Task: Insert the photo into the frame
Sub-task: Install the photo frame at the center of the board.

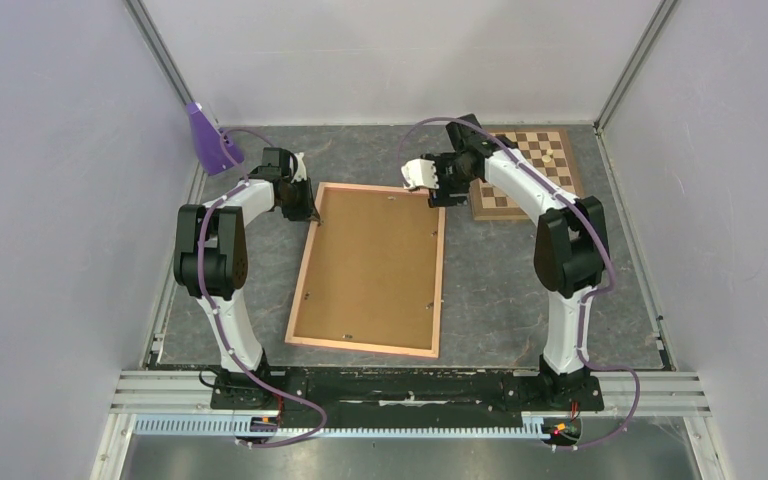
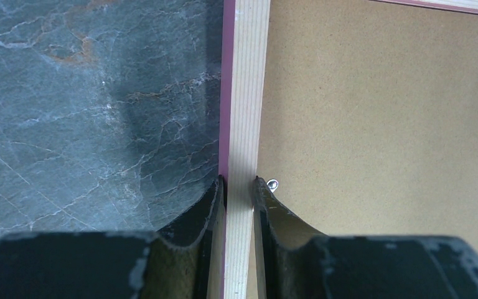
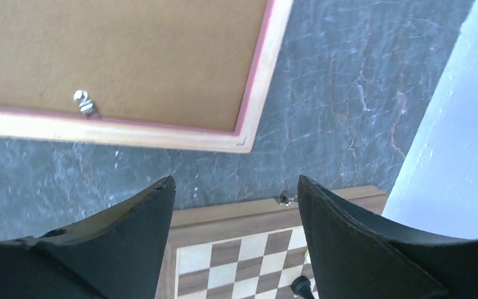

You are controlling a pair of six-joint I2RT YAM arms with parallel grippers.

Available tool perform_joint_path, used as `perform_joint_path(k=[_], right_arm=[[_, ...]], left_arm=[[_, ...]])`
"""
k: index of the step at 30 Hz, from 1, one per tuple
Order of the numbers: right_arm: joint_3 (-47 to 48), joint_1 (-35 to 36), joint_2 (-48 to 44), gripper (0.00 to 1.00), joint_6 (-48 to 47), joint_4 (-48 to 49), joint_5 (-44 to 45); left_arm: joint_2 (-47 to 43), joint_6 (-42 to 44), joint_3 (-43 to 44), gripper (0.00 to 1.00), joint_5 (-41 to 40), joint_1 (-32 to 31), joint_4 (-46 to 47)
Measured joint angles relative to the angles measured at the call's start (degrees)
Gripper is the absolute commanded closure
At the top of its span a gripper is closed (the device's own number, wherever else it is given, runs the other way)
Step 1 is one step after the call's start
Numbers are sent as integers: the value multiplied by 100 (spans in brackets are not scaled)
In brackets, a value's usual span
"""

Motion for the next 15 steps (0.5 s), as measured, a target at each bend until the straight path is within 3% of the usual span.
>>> perform_joint_path(k=[15], right_arm=[[256,245,522,25,2549,2048,-498]], left_arm=[[0,2,-11,98,66,15,17]])
